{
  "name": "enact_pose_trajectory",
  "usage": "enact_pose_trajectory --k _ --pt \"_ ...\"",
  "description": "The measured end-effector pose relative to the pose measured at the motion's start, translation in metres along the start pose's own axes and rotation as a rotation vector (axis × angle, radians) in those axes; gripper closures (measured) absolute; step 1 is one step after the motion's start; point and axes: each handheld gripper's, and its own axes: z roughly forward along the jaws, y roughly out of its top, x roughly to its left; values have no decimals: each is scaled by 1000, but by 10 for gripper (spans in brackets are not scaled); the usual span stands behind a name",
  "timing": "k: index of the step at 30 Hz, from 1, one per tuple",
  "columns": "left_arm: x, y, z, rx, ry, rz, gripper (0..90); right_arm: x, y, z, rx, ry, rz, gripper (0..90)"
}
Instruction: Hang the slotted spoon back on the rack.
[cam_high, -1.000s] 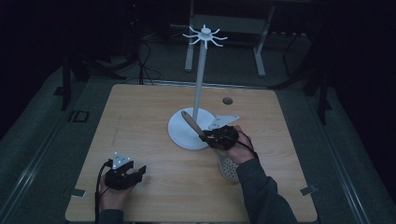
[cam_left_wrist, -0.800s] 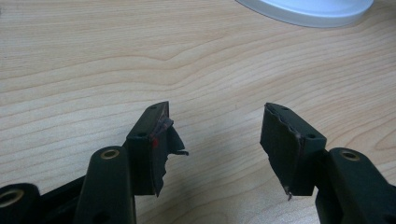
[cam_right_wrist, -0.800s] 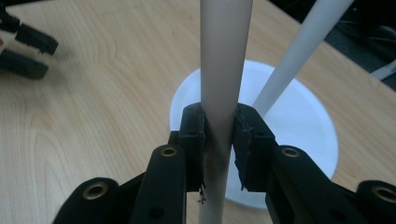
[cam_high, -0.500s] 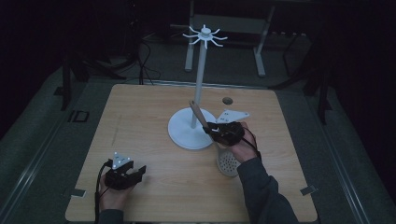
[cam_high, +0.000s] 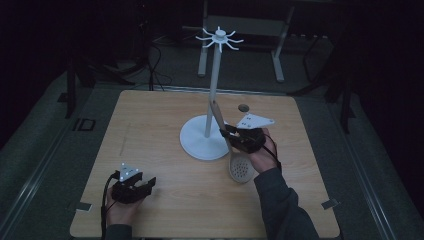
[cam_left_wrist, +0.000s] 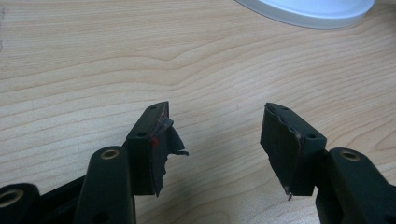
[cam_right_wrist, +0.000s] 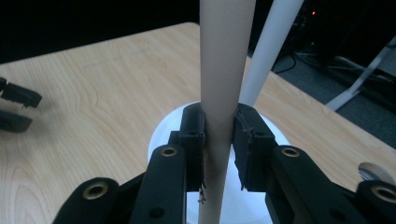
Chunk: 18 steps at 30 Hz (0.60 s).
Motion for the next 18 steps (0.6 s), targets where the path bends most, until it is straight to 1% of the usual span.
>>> enact_pose_trajectory --k 7,10,18 --pt "0 0 0 2 0 0 430 -5 5 -7 -52 -19 28 745" --pt "0 0 0 2 0 1 430 -6 7 -9 -66 -29 30 745" --pt "0 0 0 3 1 3 429 -7 15 -10 -83 -47 31 745"
